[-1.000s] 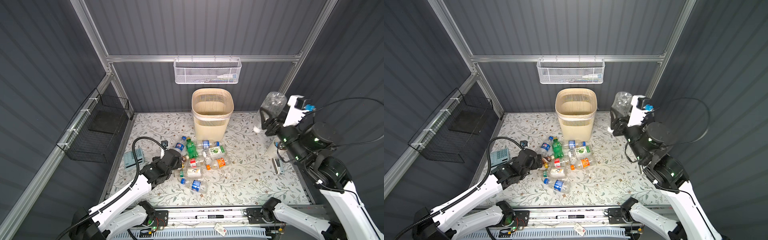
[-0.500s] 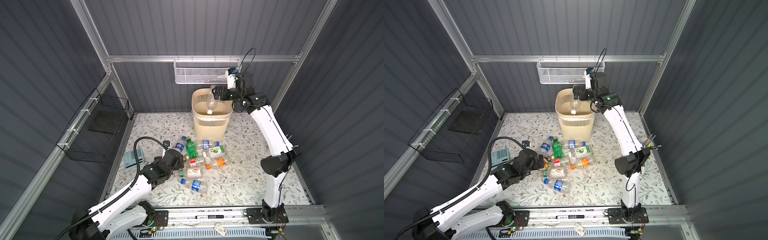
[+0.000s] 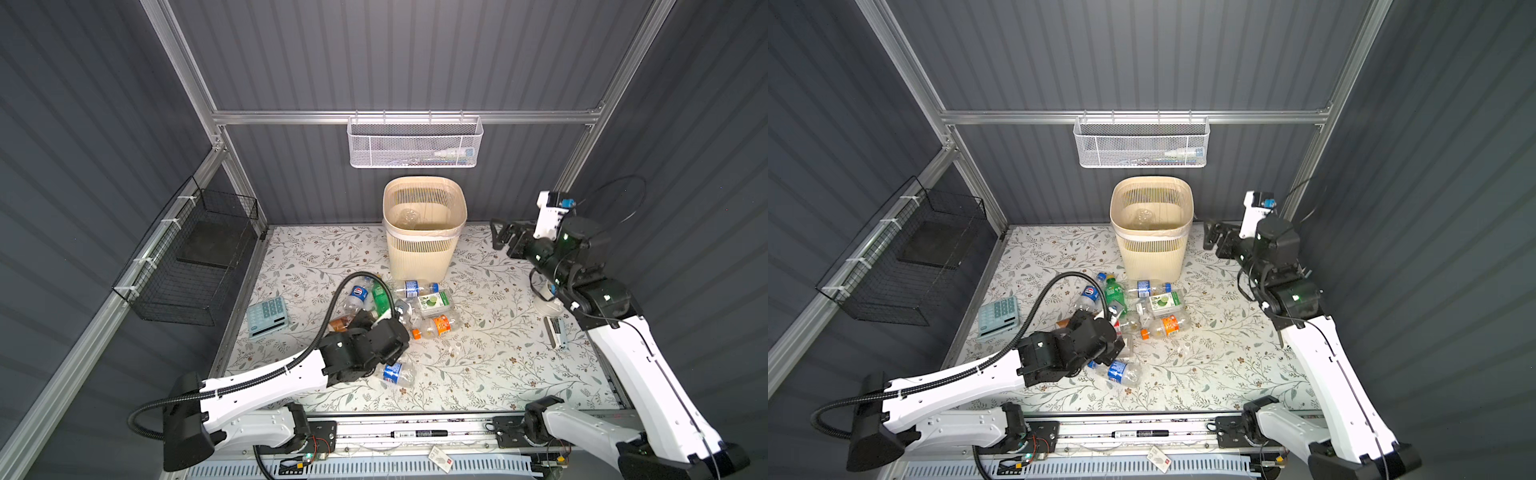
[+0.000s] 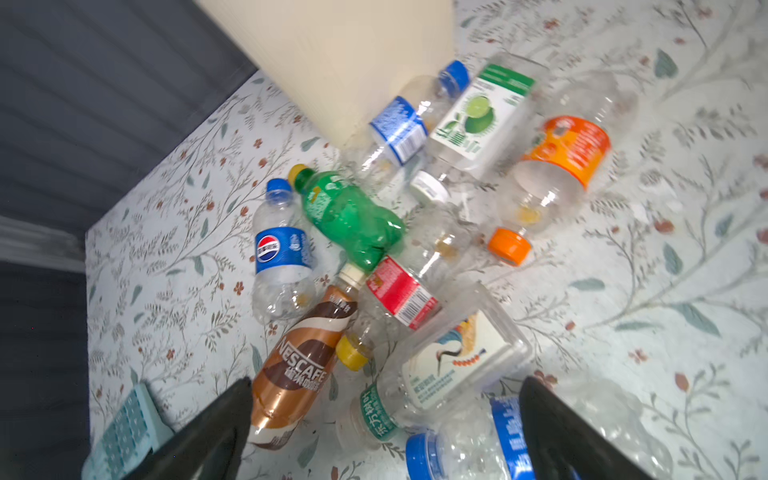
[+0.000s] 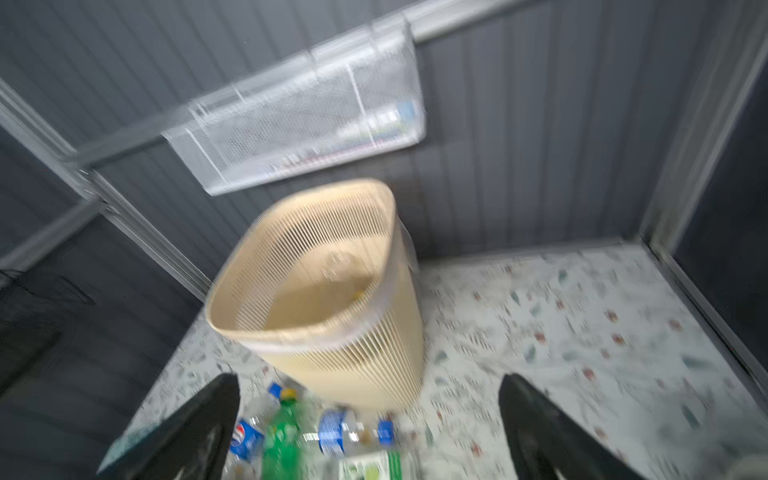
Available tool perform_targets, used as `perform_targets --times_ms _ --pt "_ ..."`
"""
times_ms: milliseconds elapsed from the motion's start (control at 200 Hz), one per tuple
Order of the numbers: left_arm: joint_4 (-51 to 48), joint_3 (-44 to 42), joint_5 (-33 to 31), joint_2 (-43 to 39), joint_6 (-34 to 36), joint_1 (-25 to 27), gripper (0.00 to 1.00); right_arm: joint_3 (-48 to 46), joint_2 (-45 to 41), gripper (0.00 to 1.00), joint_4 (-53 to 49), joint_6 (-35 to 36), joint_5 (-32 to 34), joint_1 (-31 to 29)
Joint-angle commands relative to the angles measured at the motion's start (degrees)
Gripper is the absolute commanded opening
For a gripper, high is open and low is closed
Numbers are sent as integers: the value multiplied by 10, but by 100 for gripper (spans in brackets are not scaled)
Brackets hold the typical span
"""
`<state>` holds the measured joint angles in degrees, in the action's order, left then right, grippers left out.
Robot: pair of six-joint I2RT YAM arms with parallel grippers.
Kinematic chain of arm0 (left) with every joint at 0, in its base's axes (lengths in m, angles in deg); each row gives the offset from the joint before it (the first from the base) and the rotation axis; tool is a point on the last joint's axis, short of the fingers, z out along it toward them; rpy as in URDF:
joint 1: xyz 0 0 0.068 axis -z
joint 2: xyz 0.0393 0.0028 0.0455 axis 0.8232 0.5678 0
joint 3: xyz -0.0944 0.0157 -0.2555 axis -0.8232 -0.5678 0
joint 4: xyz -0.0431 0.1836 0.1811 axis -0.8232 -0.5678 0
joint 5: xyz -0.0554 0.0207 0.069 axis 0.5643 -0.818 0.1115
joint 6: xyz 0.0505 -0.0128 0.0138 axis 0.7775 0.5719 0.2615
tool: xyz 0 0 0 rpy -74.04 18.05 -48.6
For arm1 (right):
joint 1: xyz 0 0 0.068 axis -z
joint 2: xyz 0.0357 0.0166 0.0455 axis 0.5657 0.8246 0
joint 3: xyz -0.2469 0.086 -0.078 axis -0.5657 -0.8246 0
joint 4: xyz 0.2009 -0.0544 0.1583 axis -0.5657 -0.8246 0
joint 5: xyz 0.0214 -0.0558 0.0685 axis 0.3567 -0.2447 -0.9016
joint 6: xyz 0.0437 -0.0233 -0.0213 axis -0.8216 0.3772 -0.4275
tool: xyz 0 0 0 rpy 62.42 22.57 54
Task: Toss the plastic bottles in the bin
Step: 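Withdraw the right gripper aside while the left gripper reaches into the pile, then grasp the clear bottle nearest the robot with the left gripper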
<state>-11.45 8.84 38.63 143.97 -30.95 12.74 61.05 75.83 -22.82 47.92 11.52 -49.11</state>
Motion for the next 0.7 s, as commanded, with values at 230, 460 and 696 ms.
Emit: perform_targets --times_ms 230,460,696 --pt "-102 31 142 84 216 52 100 -243 -139 99 -26 -69 -35 92" --pt "-109 28 187 123 231 58 98 -283 -164 99 -33 -82 -46 123" --pt "-85 22 207 158 243 59 95 -301 -163 99 -37 -83 -54 134"
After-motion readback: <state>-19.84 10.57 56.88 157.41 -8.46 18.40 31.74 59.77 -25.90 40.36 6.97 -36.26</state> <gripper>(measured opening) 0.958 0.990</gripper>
